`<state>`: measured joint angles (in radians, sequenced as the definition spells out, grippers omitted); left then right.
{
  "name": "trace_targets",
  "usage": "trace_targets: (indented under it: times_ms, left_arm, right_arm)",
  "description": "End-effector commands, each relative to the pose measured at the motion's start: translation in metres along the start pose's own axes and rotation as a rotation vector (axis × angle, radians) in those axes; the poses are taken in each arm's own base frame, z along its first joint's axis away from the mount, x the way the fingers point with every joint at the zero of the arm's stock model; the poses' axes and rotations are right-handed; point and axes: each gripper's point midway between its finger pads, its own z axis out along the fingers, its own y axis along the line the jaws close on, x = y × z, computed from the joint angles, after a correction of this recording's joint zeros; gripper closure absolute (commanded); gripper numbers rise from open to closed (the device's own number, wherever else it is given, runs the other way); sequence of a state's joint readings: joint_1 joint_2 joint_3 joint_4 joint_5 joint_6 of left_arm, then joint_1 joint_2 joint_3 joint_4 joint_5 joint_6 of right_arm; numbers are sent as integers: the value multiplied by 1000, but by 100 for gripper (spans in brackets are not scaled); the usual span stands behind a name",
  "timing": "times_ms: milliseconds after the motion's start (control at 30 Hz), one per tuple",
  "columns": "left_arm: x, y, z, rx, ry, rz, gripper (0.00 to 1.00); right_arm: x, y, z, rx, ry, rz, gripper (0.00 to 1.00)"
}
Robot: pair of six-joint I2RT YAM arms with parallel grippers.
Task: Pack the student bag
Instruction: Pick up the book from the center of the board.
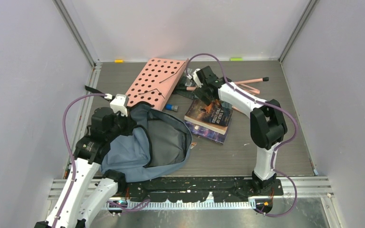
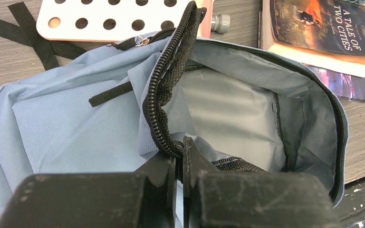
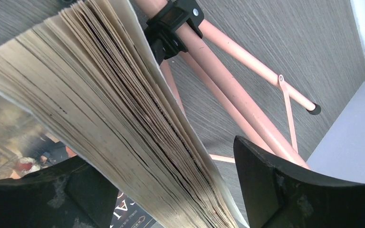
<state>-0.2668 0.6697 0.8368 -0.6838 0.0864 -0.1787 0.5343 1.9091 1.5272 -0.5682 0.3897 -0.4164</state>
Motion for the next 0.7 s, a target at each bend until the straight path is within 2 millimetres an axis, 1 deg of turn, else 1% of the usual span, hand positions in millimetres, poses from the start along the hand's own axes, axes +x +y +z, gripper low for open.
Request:
trace_targets:
  times_ms: [0, 33, 67, 100, 133, 167, 200, 233, 267, 300, 333, 367, 400, 467, 533, 600, 633, 667]
  left_arm:
    - [-20, 2, 1, -13, -76, 15, 100]
    - [-20, 3, 1, -13, -77, 16, 100]
    - [-21, 2, 1, -13, -77, 15, 100]
    - [-21, 3, 1, -14, -78, 16, 100]
    - [-21, 3, 1, -15, -77, 16, 100]
    - [-21, 3, 1, -16, -78, 16, 100]
    - [-21, 3, 1, -15, -78, 16, 100]
    - [-21, 3, 1, -15, -79, 16, 100]
    - [-21, 3, 1, -15, -78, 16, 100]
    - [-21, 3, 0, -17, -80, 16, 100]
    - [-21, 3, 0, -18, -80, 16, 100]
    - [-21, 3, 0, -19, -81, 16, 100]
    - [-21, 3, 0, -19, -82, 16, 100]
    - [-21, 4, 0, -20, -83, 16, 100]
    - [-21, 4, 0, -21, -83, 16, 100]
    - [-21, 5, 0, -26, -83, 16, 100]
    - [-22, 5, -1, -27, -87, 16, 100]
    - [-22, 5, -1, -26, -89, 16, 100]
  right_arm:
    - [0, -6, -1, -24, 28, 16, 21]
    - [0, -5, 0, -27, 33, 20, 26]
    - [1, -5, 0, -27, 40, 21, 35]
    - [1, -5, 0, -24, 43, 27, 39]
    - [3, -5, 1, -21, 49, 30, 47]
    - [3, -6, 1, -21, 50, 33, 50]
    - [4, -5, 1, -21, 53, 37, 57]
    - [4, -5, 1, -22, 55, 38, 61]
    - [4, -4, 0, -24, 56, 41, 70]
    - [5, -4, 0, -24, 58, 42, 75]
    - [5, -5, 0, -21, 59, 45, 83]
    - [6, -5, 0, -18, 60, 46, 86]
    - [6, -6, 1, -11, 63, 47, 94]
    - [5, -9, 0, 0, 62, 50, 99]
    - [2, -13, -4, 14, 57, 55, 100]
    - [0, -22, -9, 47, 50, 68, 100]
    - [-2, -31, -15, 84, 50, 80, 100]
    - [-3, -36, -19, 102, 48, 85, 100]
